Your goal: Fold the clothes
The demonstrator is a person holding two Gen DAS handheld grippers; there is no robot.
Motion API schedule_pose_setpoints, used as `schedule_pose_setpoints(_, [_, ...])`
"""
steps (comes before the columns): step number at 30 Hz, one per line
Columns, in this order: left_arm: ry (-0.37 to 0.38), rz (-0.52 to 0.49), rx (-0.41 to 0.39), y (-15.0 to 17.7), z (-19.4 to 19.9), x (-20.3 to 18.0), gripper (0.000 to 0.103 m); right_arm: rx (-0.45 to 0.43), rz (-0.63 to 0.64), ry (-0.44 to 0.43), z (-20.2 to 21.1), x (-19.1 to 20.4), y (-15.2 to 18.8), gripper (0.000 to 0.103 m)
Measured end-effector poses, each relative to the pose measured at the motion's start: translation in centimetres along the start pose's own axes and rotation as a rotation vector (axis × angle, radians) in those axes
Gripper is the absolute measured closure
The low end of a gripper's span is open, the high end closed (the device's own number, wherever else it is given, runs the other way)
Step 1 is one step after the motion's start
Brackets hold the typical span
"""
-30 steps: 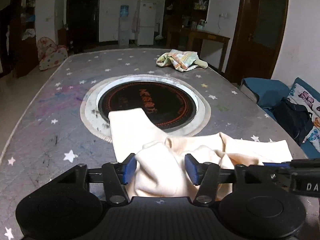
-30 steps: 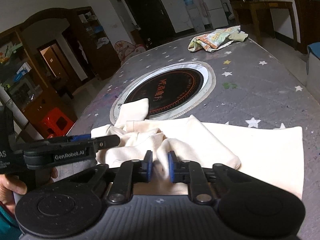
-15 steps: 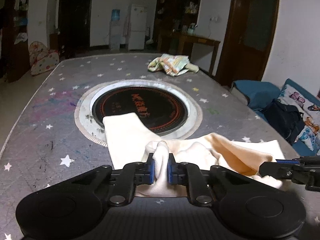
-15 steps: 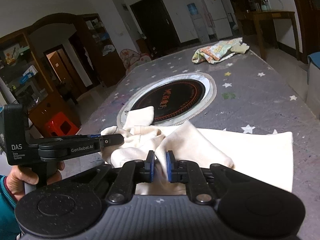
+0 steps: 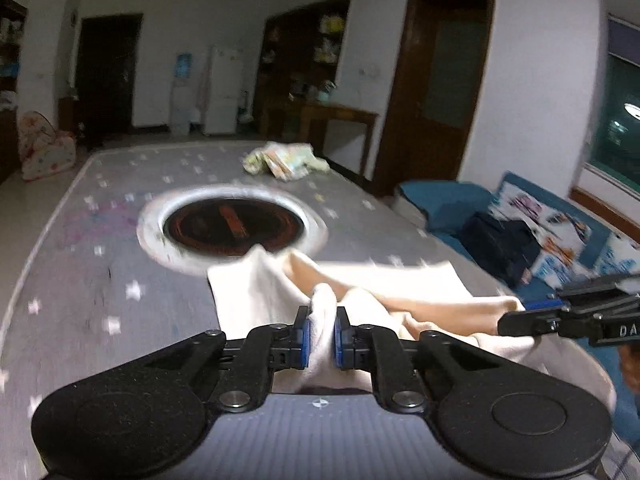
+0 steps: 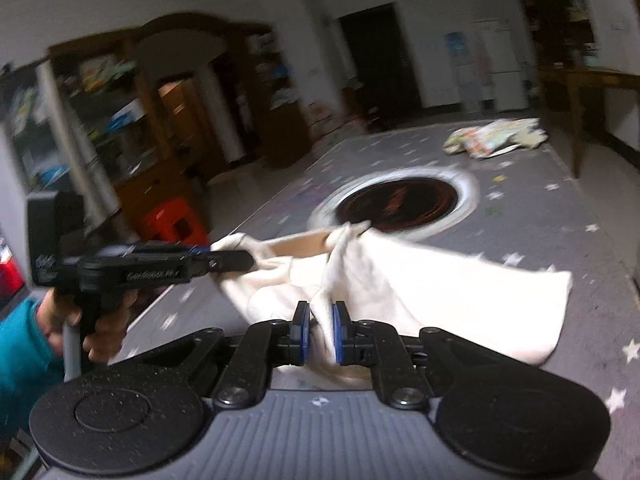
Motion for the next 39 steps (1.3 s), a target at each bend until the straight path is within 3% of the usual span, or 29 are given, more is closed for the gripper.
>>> schedule_pose_setpoints(5, [0.086, -0.017, 0.077, 3.4, 3.4, -0.7, 0.09, 0.14, 0.09, -0.089, 2.4, 2.3, 3.2, 0.092])
schedule_pose_setpoints(9, [0.082, -0.05, 0.115, 5.2, 5.1, -0.9, 0.084, 0.2, 0.095, -0.116, 3.1, 3.0, 3.8, 0.086])
schedule_pose_setpoints(11, [0.077, -0.053, 0.123, 5.6, 5.6, -0.7, 0.078, 0.181, 0.099, -0.107, 2.4, 3.1, 2.9, 0.071])
schedule_pose_setpoints(13, [0.067, -0.043, 0.11, 5.4, 5.9, -0.5, 0.06, 0.163, 0.104, -0.098, 1.8, 3.2, 2.0, 0.07])
schedule_pose_setpoints(18, [0.042, -0.035, 0.069, 4.9, 6.7, 0.0, 0.041, 0.136, 0.122, -0.083, -3.5, 3.8, 0.3, 0.061])
schedule_pose_setpoints(20, [0.024, -0.037, 0.056, 4.7, 6.9, 0.2, 0.033, 0.131, 0.138, -0.085, -5.5, 4.2, 0.1, 0.046])
schedule_pose_setpoints(23, [-0.003, -0.04, 0.037, 4.3, 7.2, 0.7, 0.023, 0.154, 0.18, -0.054, -9.4, 4.8, 0.1, 0.046])
schedule_pose_setpoints(25, [-0.018, -0.029, 0.02, 4.1, 7.5, 1.1, 0.01, 0.177, 0.189, -0.03, -11.5, 4.9, 0.4, 0.046])
schedule_pose_setpoints(27, [-0.037, -0.021, 0.002, 3.8, 7.5, 1.4, 0.007, 0.208, 0.182, -0.005, -13.4, 4.7, 0.8, 0.046])
schedule_pose_setpoints(30, [-0.039, -0.018, -0.013, 3.5, 7.6, 1.5, 0.007, 0.239, 0.167, 0.025, -15.0, 4.2, 1.7, 0.052])
schedule_pose_setpoints(31, [-0.037, -0.015, -0.015, 3.3, 7.5, 1.5, 0.007, 0.243, 0.158, 0.033, -15.1, 3.9, 1.8, 0.061])
schedule_pose_setpoints(32, [-0.035, -0.01, -0.017, 3.1, 7.4, 1.5, 0.007, 0.246, 0.149, 0.04, -15.1, 3.6, 1.9, 0.077])
schedule_pose_setpoints(35, [-0.014, 0.008, -0.031, 2.5, 6.7, 1.4, 0.007, 0.23, 0.134, 0.06, -14.2, 2.8, 1.8, 0.092])
schedule_pose_setpoints(39, [-0.011, 0.003, -0.046, 1.7, 5.2, 0.9, 0.008, 0.152, 0.141, 0.101, -11.2, 1.8, 0.6, 0.097])
Point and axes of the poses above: each gripper's, at about its wrist camera, not at the fingertips, and z roughly against the way its jaws point, x to its left, y to its underside, the point moved 3 cm from there along -z, roughly the way its jaws point, and after that the axes turned 12 degrees about -x, right-handed, at the moved point
